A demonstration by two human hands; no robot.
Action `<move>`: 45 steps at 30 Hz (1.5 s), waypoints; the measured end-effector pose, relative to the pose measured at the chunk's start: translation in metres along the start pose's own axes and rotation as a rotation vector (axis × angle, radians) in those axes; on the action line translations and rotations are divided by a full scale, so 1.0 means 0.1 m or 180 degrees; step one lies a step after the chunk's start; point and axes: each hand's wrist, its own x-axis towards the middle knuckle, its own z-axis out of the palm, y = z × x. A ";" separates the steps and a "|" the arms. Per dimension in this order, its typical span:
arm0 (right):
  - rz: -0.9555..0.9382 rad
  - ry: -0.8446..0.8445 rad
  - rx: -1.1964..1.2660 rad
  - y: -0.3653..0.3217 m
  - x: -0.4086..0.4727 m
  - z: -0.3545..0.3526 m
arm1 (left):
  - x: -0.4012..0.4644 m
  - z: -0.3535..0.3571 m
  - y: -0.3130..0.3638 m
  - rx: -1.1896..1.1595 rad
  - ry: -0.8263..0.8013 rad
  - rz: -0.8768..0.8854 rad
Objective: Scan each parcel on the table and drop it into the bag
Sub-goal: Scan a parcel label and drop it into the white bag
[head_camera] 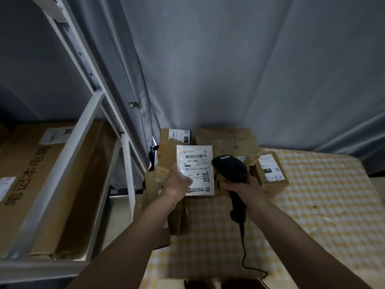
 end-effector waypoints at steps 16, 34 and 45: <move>0.0031 0.1277 0.0592 0.31 -0.63 -2.33 | -0.24 2.12 0.65 0.0649 -0.1037 0.0616; -0.0244 0.2916 0.1960 1.11 -2.52 -6.01 | -2.40 6.15 1.11 0.1117 -0.2822 0.1115; -0.0274 0.3564 0.2587 1.60 -3.17 -7.08 | -3.12 7.94 1.10 0.1631 -0.3484 0.1398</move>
